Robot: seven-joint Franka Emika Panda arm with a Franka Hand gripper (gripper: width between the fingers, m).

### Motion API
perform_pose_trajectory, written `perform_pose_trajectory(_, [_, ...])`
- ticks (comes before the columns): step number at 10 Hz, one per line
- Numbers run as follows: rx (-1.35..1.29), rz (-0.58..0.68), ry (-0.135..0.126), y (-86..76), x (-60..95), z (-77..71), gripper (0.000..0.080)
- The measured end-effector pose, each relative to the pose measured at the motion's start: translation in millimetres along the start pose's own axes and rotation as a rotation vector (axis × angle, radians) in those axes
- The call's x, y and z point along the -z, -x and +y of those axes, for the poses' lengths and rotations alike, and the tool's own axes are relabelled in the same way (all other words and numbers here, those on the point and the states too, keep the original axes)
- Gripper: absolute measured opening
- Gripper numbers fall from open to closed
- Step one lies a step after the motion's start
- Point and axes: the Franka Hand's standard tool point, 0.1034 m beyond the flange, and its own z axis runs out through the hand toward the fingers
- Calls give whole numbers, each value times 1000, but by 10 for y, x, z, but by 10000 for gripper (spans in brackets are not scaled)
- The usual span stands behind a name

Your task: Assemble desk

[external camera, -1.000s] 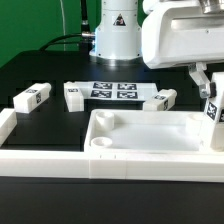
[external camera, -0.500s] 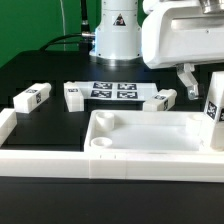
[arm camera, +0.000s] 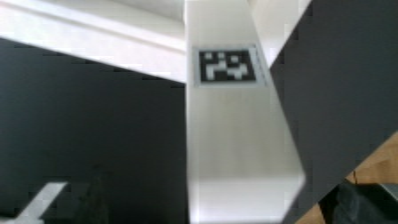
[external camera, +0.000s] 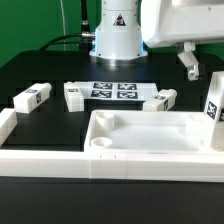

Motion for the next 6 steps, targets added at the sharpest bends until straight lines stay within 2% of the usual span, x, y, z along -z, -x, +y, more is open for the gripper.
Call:
perform_pose_trajectory(3, [-7, -56, -12, 71, -32, -20, 649])
perform_pose_trajectory(4, [-30, -130, -24, 142, -60, -33, 649])
perform_pose_trajectory(6, [-41, -260, -53, 107, -26, -91, 649])
